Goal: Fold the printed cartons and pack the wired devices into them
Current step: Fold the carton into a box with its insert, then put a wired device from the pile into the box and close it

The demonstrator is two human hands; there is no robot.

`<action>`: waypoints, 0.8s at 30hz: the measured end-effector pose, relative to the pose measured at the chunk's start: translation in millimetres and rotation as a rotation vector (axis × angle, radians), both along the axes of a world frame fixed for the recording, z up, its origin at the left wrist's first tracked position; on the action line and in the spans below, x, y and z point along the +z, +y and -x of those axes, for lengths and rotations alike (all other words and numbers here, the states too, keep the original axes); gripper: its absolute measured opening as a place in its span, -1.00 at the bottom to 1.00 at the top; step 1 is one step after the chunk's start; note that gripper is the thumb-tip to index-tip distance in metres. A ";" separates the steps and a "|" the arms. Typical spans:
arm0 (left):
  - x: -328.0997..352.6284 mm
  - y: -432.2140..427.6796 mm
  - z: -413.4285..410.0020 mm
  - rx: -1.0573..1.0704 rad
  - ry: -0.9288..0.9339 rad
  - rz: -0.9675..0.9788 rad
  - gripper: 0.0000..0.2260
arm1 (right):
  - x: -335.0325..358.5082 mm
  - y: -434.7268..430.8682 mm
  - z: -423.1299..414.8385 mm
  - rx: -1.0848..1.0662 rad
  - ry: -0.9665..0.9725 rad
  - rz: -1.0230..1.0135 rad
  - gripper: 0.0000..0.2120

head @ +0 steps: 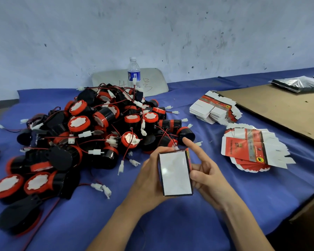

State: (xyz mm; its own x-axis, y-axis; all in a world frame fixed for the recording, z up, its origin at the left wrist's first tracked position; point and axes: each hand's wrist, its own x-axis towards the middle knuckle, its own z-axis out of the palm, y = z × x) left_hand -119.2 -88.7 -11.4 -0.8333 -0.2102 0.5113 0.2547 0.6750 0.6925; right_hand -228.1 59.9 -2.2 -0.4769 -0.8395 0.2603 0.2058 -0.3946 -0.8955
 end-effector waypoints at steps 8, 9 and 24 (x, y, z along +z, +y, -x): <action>1.9 -21.0 9.7 0.646 0.023 0.268 -0.11 | -2.2 -5.8 -13.7 -0.456 0.248 -0.003 -0.32; 0.9 -26.5 8.5 0.722 0.030 0.179 -0.18 | -4.4 -5.7 -14.7 -0.568 0.370 -0.038 -0.32; -0.2 -39.2 5.9 0.625 -0.042 -0.440 -0.78 | -9.3 -14.1 -26.9 -0.681 1.079 -0.176 -0.50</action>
